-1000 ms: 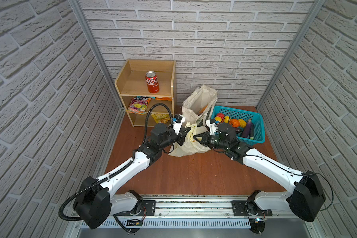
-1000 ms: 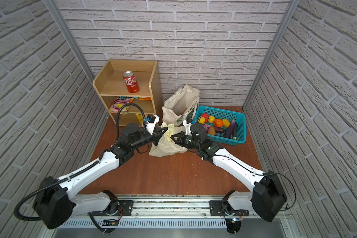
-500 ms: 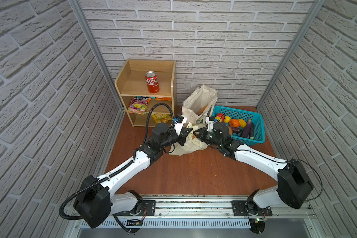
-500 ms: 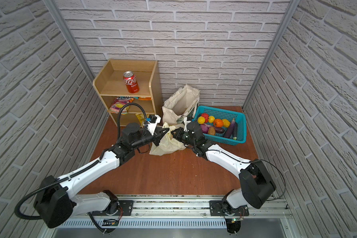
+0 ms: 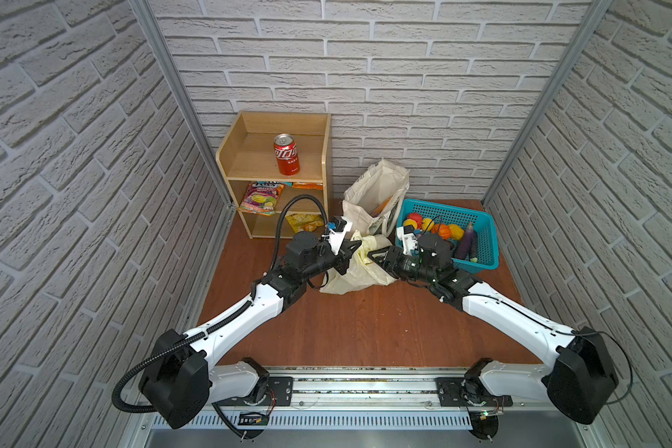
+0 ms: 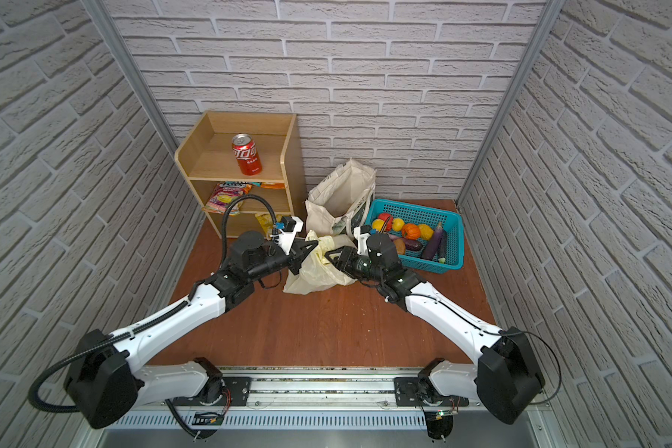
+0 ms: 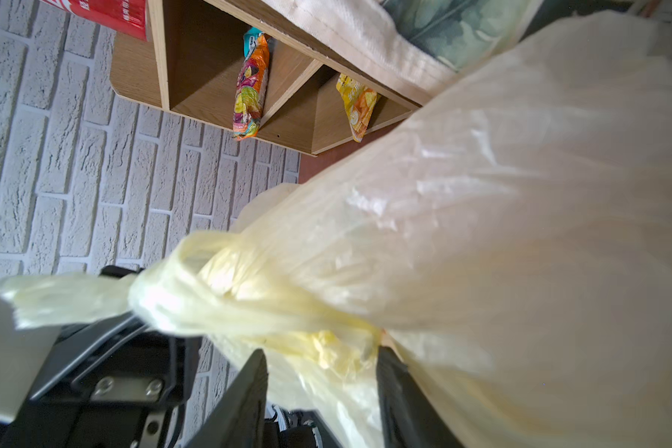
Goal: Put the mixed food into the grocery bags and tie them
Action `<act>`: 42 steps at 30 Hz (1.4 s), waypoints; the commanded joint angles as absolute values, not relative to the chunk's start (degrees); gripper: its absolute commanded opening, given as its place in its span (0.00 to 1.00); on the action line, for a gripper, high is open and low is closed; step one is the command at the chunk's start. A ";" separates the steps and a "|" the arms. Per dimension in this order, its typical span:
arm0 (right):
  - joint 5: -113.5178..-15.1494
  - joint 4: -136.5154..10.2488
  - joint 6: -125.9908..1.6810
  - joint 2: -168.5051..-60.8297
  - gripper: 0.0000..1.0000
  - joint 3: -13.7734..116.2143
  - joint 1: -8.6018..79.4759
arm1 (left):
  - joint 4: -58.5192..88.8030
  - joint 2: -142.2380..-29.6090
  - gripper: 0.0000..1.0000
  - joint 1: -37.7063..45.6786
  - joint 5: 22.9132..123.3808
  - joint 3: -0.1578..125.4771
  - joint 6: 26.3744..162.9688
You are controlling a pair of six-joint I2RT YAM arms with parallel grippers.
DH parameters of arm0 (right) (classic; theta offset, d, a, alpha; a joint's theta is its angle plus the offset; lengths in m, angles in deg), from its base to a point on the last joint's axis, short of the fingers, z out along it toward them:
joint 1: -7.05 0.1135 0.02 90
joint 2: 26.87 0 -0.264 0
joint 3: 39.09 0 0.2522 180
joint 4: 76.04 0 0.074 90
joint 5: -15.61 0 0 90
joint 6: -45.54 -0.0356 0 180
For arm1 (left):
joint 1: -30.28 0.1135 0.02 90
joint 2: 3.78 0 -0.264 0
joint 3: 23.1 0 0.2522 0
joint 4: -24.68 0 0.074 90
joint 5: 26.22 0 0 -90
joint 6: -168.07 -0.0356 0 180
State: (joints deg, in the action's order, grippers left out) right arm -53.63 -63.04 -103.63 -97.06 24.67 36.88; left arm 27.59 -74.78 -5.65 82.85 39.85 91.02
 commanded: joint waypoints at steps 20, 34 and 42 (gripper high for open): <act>-52.32 -58.69 -104.45 -99.15 0.64 37.16 36.41 | 29.29 -73.83 0.00 -4.88 85.01 39.52 89.59; -50.84 -65.71 -106.91 -105.23 0.64 36.37 36.64 | 29.19 -74.71 0.00 -4.88 86.70 39.95 89.68; -53.13 -58.86 -101.38 -99.98 0.64 34.85 34.72 | 28.58 -74.52 0.00 -4.77 85.64 39.97 89.25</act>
